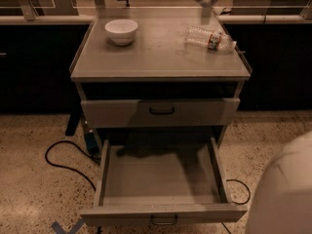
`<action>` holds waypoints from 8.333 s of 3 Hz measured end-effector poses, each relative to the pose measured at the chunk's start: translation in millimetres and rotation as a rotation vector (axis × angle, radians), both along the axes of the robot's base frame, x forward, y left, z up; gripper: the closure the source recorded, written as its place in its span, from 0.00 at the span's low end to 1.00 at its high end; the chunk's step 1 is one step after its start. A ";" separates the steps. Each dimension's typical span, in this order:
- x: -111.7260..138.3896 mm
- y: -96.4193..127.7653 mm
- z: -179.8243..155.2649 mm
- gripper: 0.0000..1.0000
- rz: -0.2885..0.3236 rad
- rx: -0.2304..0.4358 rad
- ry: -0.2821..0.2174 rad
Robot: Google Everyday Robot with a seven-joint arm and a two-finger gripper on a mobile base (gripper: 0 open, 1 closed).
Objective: Place blue plastic bottle into middle drawer
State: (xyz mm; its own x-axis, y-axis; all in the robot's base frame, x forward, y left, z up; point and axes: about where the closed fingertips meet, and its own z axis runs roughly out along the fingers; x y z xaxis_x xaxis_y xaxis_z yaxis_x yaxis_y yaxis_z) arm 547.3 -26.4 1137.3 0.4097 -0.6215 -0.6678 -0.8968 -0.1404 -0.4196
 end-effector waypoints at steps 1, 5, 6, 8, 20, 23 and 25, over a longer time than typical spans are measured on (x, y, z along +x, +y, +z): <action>0.0 0.0 0.2 1.00 0.000 0.001 -0.001; -70.4 -21.8 -7.5 1.00 -0.052 -0.012 0.033; -81.7 -22.5 -24.3 1.00 -0.047 -0.010 0.043; -215.2 12.5 27.7 1.00 0.000 0.215 -0.291; -60.5 -37.1 -334.7 1.00 -0.298 -0.042 -0.208; 9.7 -52.2 -432.0 1.00 -0.387 -0.095 -0.122; 9.7 -51.5 -447.7 1.00 -0.386 -0.102 -0.097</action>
Offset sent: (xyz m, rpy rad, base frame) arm -0.0286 -0.0103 -0.0364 -0.0305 0.0802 -0.0057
